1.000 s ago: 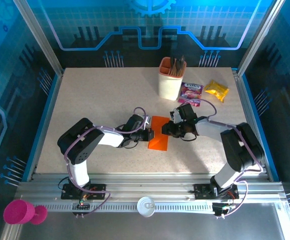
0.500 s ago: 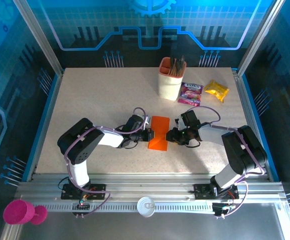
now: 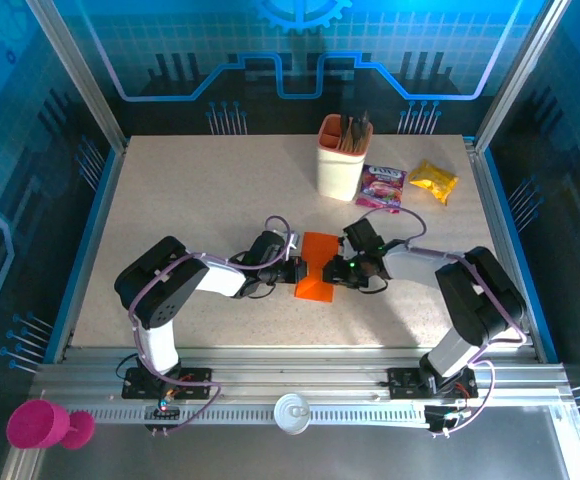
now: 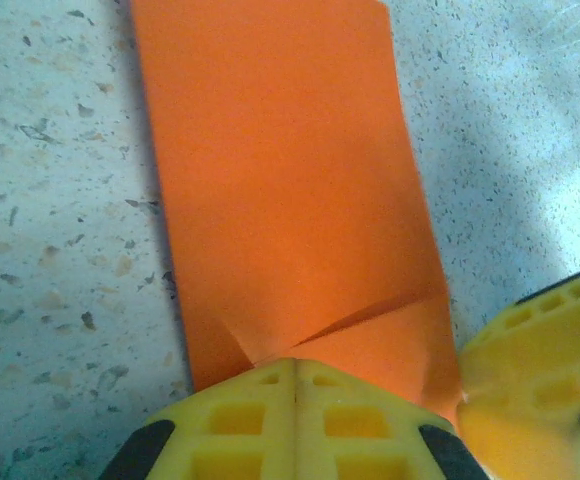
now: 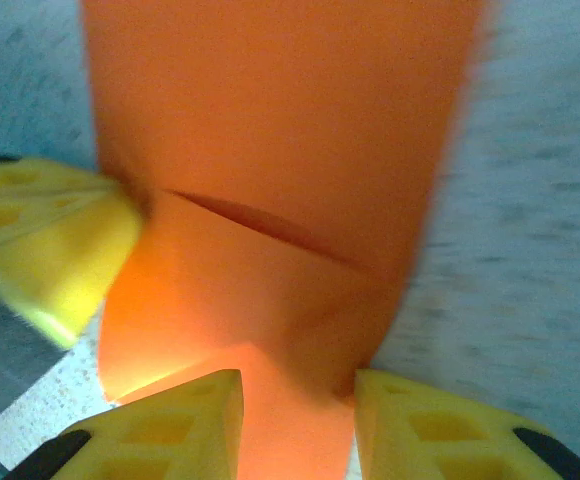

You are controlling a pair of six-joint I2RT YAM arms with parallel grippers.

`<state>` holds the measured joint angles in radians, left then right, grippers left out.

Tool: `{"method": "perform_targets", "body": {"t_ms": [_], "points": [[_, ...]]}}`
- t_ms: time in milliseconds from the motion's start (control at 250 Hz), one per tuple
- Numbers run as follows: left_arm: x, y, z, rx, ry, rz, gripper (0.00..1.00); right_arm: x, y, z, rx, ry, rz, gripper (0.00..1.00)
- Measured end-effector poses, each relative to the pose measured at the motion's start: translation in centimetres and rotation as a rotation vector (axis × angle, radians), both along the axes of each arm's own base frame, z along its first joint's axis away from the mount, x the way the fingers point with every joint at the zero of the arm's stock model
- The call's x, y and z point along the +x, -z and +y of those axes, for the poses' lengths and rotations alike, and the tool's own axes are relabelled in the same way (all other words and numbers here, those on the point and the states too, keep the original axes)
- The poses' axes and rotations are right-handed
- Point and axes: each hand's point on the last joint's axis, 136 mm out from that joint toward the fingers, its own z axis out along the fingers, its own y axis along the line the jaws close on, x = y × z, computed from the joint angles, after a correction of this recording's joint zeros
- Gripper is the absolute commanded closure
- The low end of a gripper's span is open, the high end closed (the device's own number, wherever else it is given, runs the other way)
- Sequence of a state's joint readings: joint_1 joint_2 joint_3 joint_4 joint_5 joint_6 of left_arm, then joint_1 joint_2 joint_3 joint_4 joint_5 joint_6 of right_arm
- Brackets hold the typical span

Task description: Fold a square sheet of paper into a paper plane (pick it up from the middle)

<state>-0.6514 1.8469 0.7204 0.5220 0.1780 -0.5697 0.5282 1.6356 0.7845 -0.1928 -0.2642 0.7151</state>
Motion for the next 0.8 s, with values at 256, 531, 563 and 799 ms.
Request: {"method": "perform_targets", "body": {"t_ms": [256, 531, 563, 799], "points": [[0.0, 0.0, 0.1, -0.008, -0.001, -0.01, 1.0, -1.7, 0.0, 2.7, 0.014, -0.078, -0.003, 0.64], [0.0, -0.1, 0.2, -0.014, -0.003, -0.017, 1.0, -1.0, -0.2, 2.4, 0.055, -0.024, -0.009, 0.56], [0.0, -0.1, 0.2, -0.015, -0.003, -0.017, 1.0, -0.9, -0.2, 2.3, 0.07, -0.013, -0.01, 0.56], [0.0, -0.1, 0.3, -0.02, -0.005, -0.019, 1.0, -0.5, -0.3, 2.0, 0.179, 0.038, 0.009, 0.56]]}}
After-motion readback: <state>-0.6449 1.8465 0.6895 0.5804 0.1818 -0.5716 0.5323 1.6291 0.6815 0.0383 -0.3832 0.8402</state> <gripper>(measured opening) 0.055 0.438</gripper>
